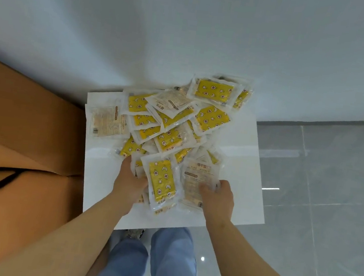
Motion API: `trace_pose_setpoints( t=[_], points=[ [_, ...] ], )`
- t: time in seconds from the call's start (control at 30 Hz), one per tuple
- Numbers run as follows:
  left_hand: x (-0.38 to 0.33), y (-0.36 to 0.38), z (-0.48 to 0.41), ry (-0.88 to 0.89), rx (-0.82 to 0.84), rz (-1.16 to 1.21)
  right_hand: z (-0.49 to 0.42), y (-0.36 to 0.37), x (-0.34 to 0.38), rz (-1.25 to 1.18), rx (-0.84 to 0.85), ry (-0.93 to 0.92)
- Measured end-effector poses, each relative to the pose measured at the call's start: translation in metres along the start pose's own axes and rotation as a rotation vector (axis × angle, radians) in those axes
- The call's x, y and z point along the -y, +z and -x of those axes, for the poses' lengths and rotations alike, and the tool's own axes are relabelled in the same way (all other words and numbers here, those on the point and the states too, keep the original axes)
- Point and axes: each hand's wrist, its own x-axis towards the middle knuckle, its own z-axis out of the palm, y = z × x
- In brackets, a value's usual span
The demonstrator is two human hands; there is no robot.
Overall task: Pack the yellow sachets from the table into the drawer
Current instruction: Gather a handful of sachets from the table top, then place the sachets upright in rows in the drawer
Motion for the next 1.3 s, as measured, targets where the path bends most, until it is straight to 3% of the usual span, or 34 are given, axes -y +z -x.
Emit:
trace_pose_setpoints(
  t=[0.17,0.63,0.73,0.83,0.97,1.13,1.3],
  points=[
    [-0.007,-0.012,0.007,0.033,-0.03,0.017,0.008,0.0,0.002,-0.145,0.08,-0.009],
    [-0.041,-0.093,0.079,0.231,-0.009,0.074,0.118,-0.016,0.044,-0.606,-0.112,-0.102],
    [-0.052,-0.109,0.104,0.321,0.051,0.081,0.153,-0.018,0.044,-0.837,-0.106,-0.109],
    [-0.061,-0.112,0.132,0.396,0.149,0.095,0.189,-0.021,0.038,-1.089,0.011,-0.102],
    [-0.06,-0.099,0.181,0.454,0.317,0.078,0.228,-0.03,0.007,-1.245,0.107,-0.113],
    [-0.032,-0.059,0.248,0.554,0.531,-0.04,0.267,-0.053,-0.067,-1.443,0.037,-0.131],
    [0.034,-0.008,0.315,0.562,0.728,-0.247,0.315,-0.075,-0.18,-1.532,-0.173,-0.139]
  ],
)
